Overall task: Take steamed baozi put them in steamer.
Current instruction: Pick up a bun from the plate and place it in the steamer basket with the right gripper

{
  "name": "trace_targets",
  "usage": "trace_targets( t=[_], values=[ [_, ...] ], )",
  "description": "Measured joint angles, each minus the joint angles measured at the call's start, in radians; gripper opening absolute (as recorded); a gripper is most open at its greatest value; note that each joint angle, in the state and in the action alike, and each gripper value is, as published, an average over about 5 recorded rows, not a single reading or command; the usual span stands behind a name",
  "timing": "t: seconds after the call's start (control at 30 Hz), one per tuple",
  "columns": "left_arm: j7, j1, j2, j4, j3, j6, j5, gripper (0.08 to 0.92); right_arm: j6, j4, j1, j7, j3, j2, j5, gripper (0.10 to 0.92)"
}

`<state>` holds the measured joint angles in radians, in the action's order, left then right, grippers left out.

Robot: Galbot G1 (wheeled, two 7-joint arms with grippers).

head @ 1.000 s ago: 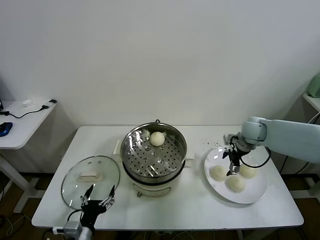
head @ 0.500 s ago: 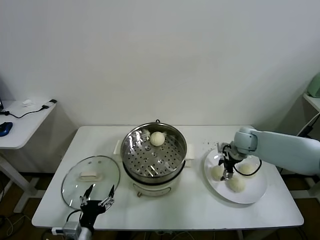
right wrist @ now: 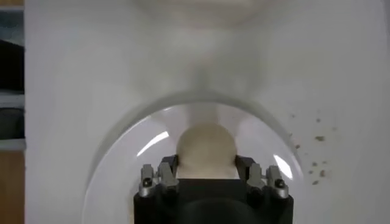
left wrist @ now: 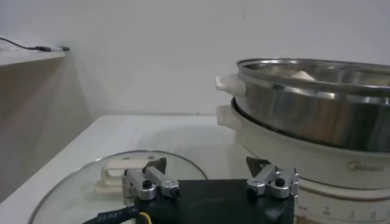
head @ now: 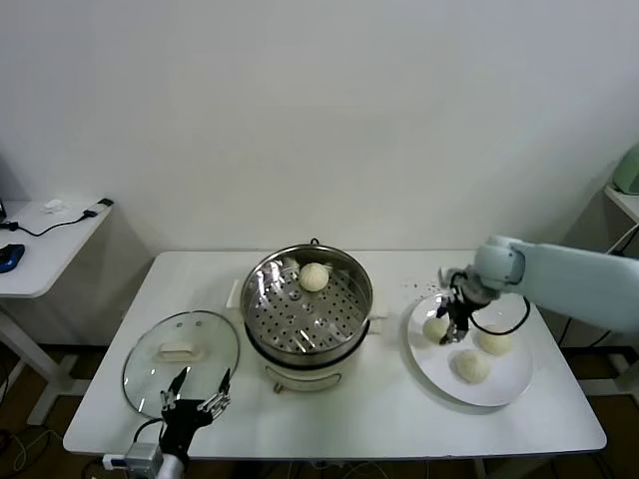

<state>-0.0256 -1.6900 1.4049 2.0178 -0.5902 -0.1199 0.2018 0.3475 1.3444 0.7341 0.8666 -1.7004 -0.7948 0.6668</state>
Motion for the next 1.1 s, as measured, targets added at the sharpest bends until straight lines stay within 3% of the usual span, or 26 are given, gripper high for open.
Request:
trace_targets(
  t=[0.27, 0.53, 1.1],
  values=[
    [0.000, 0.006, -0.011, 0.016, -0.001, -0.006, 0.000, 0.823, 0.048, 0.073, 0.245, -0.006, -0.024, -0.143, 0.228, 0.636],
    [-0.005, 0.020, -0.008, 0.032, 0.000, -0.019, 0.007, 0.823, 0.137, 0.104, 0.287, -0.097, 0.022, -0.352, 0.412, 0.636],
    [-0.010, 0.021, -0.013, 0.041, -0.005, -0.024, 0.016, 0.823, 0.229, -0.091, 0.046, -0.233, 0.061, -0.645, 0.442, 0.636]
  ],
)
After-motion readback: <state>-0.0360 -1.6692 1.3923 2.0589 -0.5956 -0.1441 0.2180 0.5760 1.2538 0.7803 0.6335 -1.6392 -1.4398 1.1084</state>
